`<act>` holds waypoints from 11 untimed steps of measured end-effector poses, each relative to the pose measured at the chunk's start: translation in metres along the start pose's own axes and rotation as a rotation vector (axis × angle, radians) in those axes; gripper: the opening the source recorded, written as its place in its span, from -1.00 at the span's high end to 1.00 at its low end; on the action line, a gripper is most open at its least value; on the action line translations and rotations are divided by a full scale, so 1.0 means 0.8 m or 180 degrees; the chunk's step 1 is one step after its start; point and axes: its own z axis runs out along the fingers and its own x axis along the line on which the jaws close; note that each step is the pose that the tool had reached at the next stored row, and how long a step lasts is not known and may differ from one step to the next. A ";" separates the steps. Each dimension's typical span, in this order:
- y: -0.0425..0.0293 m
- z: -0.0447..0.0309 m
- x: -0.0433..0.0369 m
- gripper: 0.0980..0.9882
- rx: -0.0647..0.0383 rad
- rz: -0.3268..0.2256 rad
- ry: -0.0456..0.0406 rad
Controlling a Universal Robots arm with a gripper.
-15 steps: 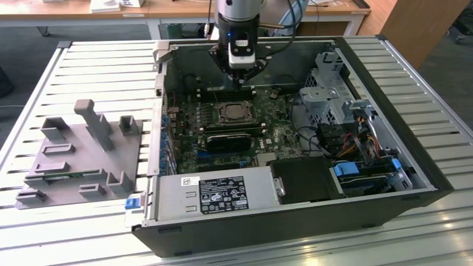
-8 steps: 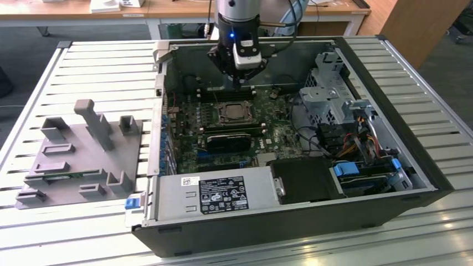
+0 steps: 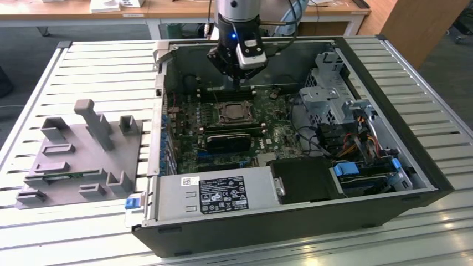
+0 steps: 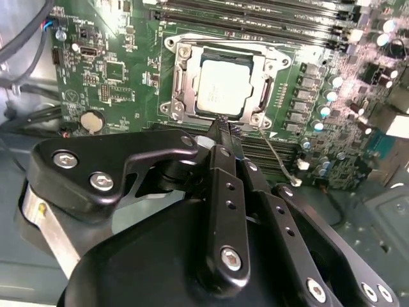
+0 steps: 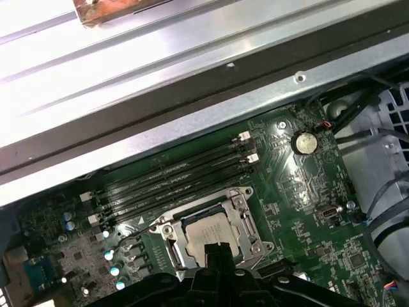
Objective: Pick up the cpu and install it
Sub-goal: 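Install the first cpu locking lever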
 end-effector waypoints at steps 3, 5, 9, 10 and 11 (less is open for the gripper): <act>-0.0001 0.0002 0.000 0.98 -0.0003 -0.0086 0.0003; -0.0004 0.0003 0.000 0.98 -0.0005 -0.0142 0.0004; -0.0004 0.0006 0.000 0.98 -0.0008 -0.0271 0.0008; -0.0004 0.0006 0.000 0.98 -0.0009 -0.0310 0.0009; -0.0004 0.0007 0.000 0.98 -0.0010 -0.0349 0.0010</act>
